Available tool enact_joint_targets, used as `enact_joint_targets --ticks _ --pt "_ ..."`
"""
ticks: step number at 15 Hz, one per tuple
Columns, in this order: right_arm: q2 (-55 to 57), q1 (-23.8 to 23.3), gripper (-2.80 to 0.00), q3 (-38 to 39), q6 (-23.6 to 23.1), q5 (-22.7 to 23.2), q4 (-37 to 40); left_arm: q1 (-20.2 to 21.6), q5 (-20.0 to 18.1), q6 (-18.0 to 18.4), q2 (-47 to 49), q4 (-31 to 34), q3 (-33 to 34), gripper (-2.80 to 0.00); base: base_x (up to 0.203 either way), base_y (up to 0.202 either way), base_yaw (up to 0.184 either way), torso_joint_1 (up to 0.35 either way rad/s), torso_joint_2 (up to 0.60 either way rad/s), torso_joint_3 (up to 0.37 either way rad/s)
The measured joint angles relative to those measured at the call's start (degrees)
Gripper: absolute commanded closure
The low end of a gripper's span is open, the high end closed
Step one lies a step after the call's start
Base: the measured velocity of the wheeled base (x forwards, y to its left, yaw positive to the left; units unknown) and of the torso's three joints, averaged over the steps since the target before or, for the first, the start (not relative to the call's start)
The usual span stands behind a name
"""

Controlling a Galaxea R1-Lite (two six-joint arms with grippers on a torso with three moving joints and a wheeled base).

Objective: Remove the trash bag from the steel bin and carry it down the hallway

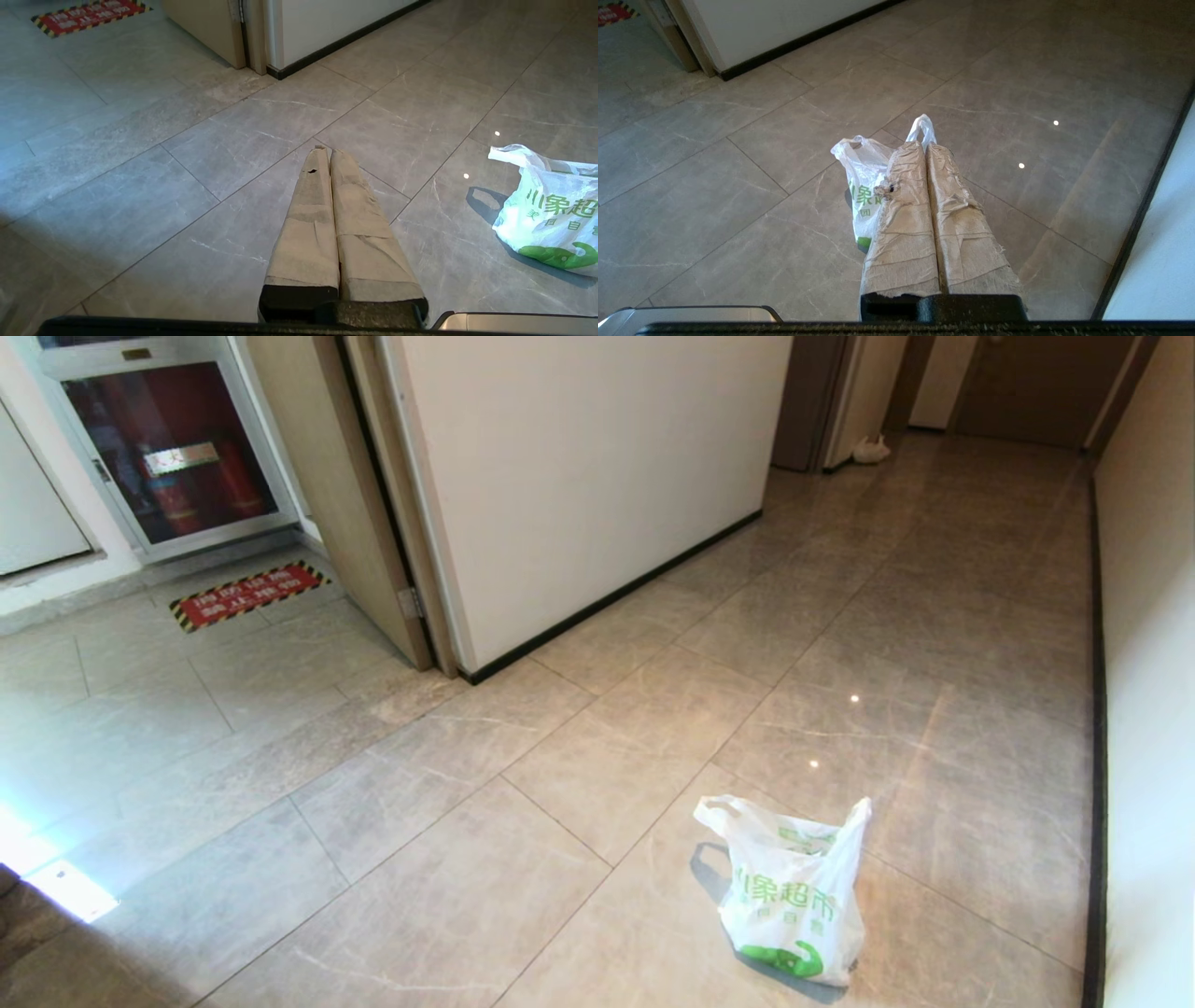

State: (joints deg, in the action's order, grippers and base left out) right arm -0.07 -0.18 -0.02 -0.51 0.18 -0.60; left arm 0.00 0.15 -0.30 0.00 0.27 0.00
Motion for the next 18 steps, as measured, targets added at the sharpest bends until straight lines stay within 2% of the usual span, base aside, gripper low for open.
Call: enact_joint_targets --ticks 8,18 --pt "0.0 0.0 0.00 0.0 0.1 0.0 0.0 0.0 0.0 0.0 0.0 0.0 0.0 0.00 0.000 0.000 0.000 0.004 0.00 0.180" --pt "0.0 0.0 0.00 0.0 0.2 -0.1 0.0 0.0 0.0 0.1 0.0 0.0 0.0 0.00 0.000 0.000 0.000 0.000 0.00 0.012"
